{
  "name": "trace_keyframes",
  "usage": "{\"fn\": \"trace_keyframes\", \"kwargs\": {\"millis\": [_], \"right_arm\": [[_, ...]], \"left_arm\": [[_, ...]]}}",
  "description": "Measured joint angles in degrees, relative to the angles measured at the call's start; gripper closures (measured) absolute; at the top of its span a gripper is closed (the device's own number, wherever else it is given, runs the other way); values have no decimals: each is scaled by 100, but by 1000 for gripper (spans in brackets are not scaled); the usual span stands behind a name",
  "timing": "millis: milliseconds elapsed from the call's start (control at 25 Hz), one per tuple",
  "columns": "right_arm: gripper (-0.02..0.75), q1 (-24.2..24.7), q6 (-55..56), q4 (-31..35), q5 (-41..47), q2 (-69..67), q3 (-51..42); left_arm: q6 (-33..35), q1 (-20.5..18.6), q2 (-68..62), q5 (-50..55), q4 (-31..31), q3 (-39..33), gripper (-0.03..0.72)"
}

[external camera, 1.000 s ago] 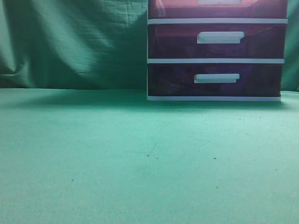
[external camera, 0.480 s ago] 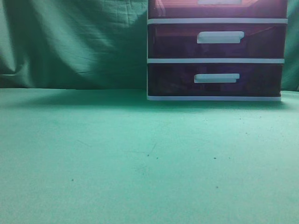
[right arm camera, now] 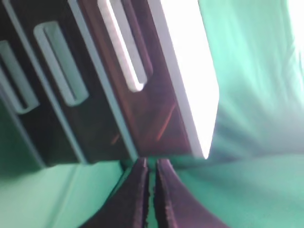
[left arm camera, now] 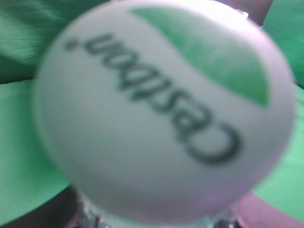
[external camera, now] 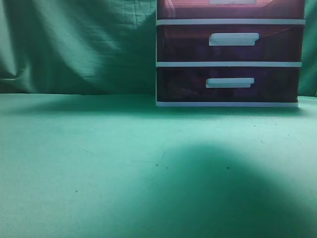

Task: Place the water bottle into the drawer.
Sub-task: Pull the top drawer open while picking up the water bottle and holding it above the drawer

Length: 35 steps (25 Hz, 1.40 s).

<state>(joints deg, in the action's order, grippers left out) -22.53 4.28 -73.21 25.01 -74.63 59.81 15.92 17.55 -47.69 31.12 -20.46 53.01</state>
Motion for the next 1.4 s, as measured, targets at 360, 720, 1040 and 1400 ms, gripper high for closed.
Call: {"fn": "trace_keyframes", "kwargs": {"millis": [360, 720, 1040, 1400], "right_arm": [[430, -5, 1902, -2460, -345, -1485, 436], [408, -5, 1744, -2494, -320, -2380, 1390], [408, 273, 1427, -2494, -398, -3116, 2133], [627, 459, 1376, -2610, -754, -3242, 2343]], "left_arm": [[0, 0, -173, -10, 0, 0, 393], [0, 0, -256, -10, 0, 0, 393], [0, 0, -266, 1, 0, 0, 393], [13, 0, -351, 13, 0, 0, 393]]}}
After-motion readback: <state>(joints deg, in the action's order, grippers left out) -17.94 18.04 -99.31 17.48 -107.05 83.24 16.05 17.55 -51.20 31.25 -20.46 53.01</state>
